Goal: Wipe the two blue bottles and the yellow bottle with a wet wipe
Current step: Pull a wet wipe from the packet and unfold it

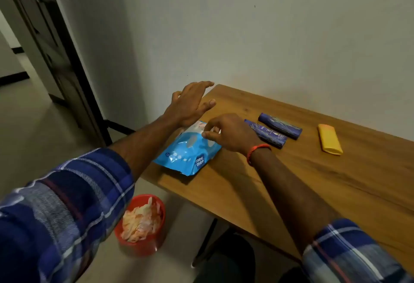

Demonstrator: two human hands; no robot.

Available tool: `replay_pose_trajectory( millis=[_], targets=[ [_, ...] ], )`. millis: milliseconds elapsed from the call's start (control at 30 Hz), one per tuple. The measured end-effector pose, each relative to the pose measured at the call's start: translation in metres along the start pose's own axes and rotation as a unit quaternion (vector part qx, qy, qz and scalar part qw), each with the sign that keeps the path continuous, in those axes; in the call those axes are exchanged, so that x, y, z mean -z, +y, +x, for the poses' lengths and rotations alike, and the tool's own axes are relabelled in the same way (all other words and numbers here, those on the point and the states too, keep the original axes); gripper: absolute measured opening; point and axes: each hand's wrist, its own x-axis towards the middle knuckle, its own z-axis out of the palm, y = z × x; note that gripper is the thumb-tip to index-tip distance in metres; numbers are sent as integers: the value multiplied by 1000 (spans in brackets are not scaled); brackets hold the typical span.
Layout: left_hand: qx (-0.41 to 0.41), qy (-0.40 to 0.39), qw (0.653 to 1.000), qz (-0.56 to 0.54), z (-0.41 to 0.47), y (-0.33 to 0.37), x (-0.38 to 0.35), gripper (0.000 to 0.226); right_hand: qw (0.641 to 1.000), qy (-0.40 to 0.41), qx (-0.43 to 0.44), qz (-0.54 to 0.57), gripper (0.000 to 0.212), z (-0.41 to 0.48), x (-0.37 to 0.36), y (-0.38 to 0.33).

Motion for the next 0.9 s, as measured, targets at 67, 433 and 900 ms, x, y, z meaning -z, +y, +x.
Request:
replay_pose_trajectory(
  millis=[67,433,900],
  targets=[
    [2,4,1000,6,-3,-6,1,66,999,-28,17,-19,34,5,-9,-13],
    [10,2,1000,10,-16,-24,-2,65,988,-19,-50,-144,37,17,-49,-38],
    [29,-8,1000,-9,-28,-37,-13,62,981,-15,-76,-175,37,23,-57,-48]
  ],
)
